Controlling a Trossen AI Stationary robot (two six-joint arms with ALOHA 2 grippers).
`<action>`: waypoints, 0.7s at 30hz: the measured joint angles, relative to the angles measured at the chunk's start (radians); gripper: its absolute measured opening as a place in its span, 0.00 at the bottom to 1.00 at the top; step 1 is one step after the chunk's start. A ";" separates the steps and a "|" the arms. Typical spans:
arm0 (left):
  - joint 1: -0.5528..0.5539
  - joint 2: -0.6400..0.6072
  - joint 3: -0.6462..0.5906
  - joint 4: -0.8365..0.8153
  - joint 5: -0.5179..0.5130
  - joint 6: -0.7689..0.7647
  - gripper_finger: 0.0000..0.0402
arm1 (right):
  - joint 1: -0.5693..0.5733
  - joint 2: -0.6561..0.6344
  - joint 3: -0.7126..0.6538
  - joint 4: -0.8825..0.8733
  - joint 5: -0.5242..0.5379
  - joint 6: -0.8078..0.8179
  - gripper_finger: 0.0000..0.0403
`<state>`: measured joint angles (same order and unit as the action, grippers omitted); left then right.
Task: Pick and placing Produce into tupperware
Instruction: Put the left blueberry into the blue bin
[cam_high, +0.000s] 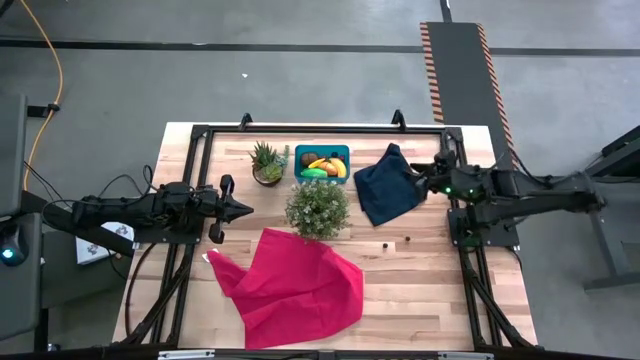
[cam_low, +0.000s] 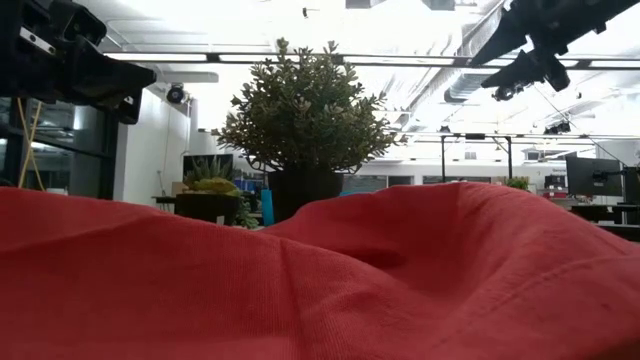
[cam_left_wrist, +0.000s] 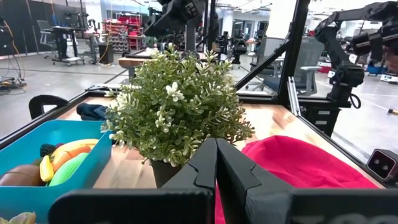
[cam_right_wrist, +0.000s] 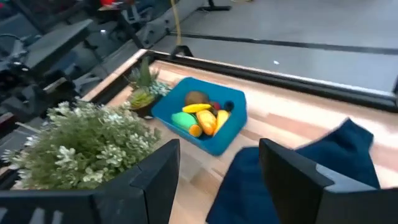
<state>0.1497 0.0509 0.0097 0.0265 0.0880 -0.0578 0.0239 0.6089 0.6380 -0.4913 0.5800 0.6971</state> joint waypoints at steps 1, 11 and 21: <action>0.000 0.000 0.000 0.000 0.000 0.000 0.00 | 0.025 0.008 0.000 -0.011 0.032 0.030 0.52; 0.000 0.000 0.000 0.000 0.000 0.000 0.00 | 0.256 0.158 0.000 -0.052 0.238 0.305 0.52; 0.000 0.000 0.000 0.000 0.000 0.000 0.00 | 0.313 0.378 0.027 -0.024 0.256 0.518 0.51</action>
<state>0.1497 0.0509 0.0097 0.0265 0.0883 -0.0578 0.3370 0.9868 0.6647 -0.5151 0.8362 1.2154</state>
